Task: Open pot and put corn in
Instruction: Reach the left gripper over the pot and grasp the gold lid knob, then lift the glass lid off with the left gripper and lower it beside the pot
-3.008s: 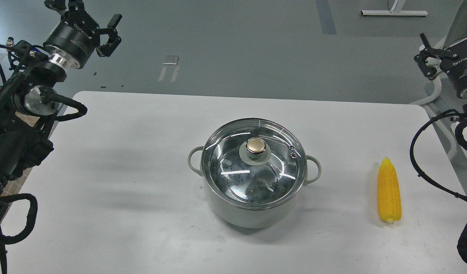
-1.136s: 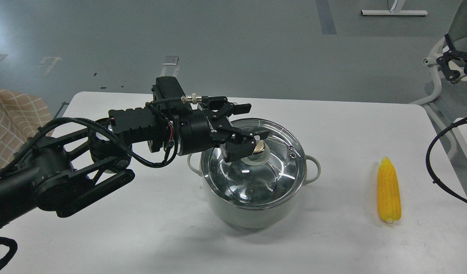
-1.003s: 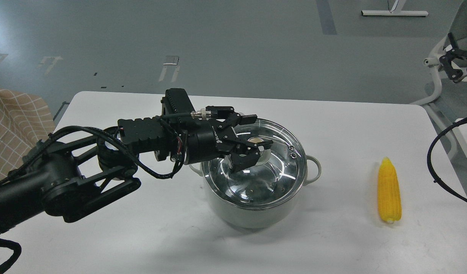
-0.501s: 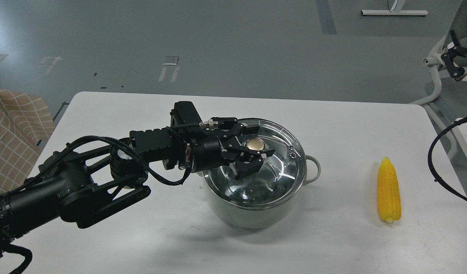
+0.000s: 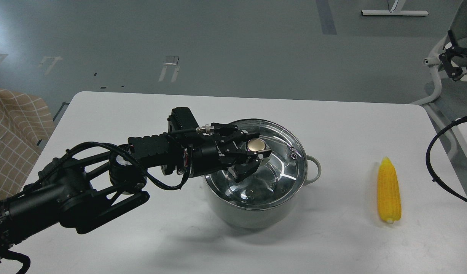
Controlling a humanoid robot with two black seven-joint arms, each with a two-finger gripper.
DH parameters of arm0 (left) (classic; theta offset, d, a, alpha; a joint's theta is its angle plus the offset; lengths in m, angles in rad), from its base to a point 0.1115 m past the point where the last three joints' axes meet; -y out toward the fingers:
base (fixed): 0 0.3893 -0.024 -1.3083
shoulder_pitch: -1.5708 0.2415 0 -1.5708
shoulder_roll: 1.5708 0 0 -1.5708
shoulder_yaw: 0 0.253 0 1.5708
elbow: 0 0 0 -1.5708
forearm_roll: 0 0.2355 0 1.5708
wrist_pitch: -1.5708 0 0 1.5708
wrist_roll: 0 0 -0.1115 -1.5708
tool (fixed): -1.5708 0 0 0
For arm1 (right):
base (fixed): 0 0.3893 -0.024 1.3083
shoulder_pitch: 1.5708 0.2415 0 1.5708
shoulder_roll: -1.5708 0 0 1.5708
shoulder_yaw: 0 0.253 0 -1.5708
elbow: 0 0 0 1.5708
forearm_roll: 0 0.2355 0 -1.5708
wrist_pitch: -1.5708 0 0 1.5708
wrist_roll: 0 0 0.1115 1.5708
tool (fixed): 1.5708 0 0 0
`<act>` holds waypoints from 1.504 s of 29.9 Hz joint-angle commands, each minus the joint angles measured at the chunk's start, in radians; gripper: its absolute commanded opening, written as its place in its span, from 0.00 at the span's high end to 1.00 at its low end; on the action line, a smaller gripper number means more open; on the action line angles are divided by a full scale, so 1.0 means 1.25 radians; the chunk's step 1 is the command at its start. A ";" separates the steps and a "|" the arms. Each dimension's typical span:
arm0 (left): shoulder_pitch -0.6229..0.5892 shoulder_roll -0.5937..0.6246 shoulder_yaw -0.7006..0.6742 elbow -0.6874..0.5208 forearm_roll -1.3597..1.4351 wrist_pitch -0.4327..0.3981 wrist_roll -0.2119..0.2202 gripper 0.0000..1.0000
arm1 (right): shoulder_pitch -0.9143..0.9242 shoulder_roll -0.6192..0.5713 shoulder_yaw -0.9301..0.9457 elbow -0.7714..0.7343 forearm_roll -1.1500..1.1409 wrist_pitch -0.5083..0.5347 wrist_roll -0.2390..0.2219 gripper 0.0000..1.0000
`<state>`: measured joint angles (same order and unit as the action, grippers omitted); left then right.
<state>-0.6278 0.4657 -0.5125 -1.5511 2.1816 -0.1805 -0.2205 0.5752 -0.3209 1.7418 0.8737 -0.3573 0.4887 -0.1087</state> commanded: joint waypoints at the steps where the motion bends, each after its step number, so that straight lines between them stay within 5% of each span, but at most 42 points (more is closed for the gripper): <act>1: 0.000 0.003 -0.001 -0.006 0.000 0.000 0.000 0.71 | 0.001 0.000 0.001 -0.001 0.000 0.000 0.000 0.00; 10: -0.038 0.048 -0.030 -0.081 0.000 -0.003 0.001 0.72 | 0.000 -0.001 0.001 -0.003 0.000 0.000 0.000 0.00; 18: -0.045 0.233 -0.096 -0.167 -0.055 -0.021 -0.003 0.71 | 0.000 -0.001 0.001 -0.003 0.000 0.000 0.000 0.00; 24: -0.032 0.438 -0.142 -0.163 -0.156 -0.001 -0.081 0.71 | -0.001 -0.001 -0.001 -0.006 0.000 0.000 0.000 0.00; 30: 0.063 0.565 -0.126 -0.093 -0.249 0.147 -0.084 0.71 | -0.007 0.000 -0.001 -0.006 -0.001 0.000 0.000 0.00; 37: 0.221 0.536 -0.121 0.105 -0.259 0.296 -0.089 0.71 | -0.007 0.006 -0.005 -0.002 -0.001 0.000 0.000 0.00; 45: 0.302 0.478 -0.119 0.198 -0.304 0.326 -0.107 0.71 | -0.007 0.008 -0.008 -0.004 -0.001 0.000 0.000 0.00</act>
<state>-0.2963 1.0730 -0.6626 -1.3416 1.8291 0.2226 -0.3515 0.5658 -0.3129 1.7334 0.8692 -0.3588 0.4887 -0.1090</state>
